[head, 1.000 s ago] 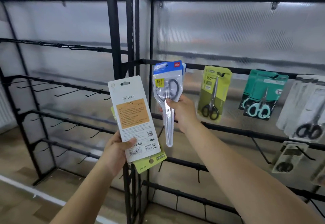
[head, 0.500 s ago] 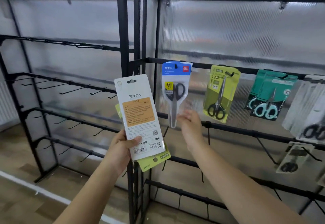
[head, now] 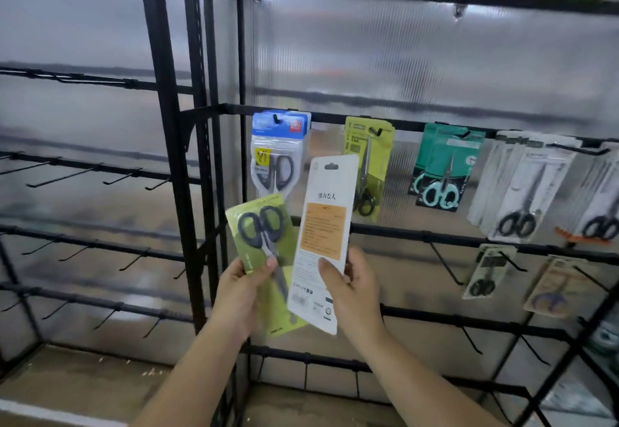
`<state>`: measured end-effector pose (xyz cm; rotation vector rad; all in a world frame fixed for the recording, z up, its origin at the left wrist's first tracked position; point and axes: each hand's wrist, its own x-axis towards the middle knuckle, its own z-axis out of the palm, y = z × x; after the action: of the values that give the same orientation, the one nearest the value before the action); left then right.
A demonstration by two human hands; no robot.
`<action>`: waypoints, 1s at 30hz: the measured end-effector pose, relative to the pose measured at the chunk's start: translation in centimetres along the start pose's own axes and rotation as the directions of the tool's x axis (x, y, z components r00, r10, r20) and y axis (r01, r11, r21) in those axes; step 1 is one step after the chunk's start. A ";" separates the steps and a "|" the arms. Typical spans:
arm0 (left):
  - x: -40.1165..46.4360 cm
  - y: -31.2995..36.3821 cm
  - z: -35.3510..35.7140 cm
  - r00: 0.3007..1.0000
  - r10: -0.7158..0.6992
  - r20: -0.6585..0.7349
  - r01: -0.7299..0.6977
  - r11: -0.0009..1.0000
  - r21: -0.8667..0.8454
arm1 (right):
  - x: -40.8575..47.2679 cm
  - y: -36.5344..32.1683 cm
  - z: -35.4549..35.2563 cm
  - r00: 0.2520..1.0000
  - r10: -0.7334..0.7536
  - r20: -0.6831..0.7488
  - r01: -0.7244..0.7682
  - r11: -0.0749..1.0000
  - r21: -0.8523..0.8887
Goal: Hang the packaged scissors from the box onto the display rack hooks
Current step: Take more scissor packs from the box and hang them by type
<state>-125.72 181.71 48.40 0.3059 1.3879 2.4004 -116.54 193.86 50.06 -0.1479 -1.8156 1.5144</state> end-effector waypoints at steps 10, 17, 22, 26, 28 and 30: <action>-0.4 -2.0 5.2 0.996 -0.006 0.090 0.002 0.999 0.047 | -0.3 1.0 -1.6 0.977 -0.113 0.183 0.185 0.875 -0.448; -0.4 -2.7 4.4 0.991 -0.076 0.107 0.078 0.997 -0.018 | -0.1 2.8 -2.7 0.993 0.043 0.109 0.008 0.904 -0.427; 0.1 -3.6 4.3 0.990 -0.076 0.115 0.079 0.996 -0.028 | -0.5 4.2 -4.5 0.987 0.159 -0.027 -0.159 0.927 -0.340; 0.5 -4.8 5.4 0.986 -0.090 0.143 0.096 0.995 -0.037 | -0.6 4.8 -6.5 0.982 0.125 -0.144 -0.176 0.888 -0.425; 0.8 -5.5 6.4 0.982 -0.102 0.158 0.108 0.994 -0.028 | -0.5 4.6 -8.0 0.970 0.056 -0.236 -0.176 0.835 -0.522; 1.1 -6.3 8.0 0.976 -0.134 0.171 0.140 0.990 -0.024 | -0.3 4.3 -10.3 0.957 0.014 -0.289 -0.189 0.785 -0.590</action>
<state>-122.68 191.32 46.91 0.3825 1.2476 2.2284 -111.68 203.12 46.31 -0.7465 -2.0282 0.8529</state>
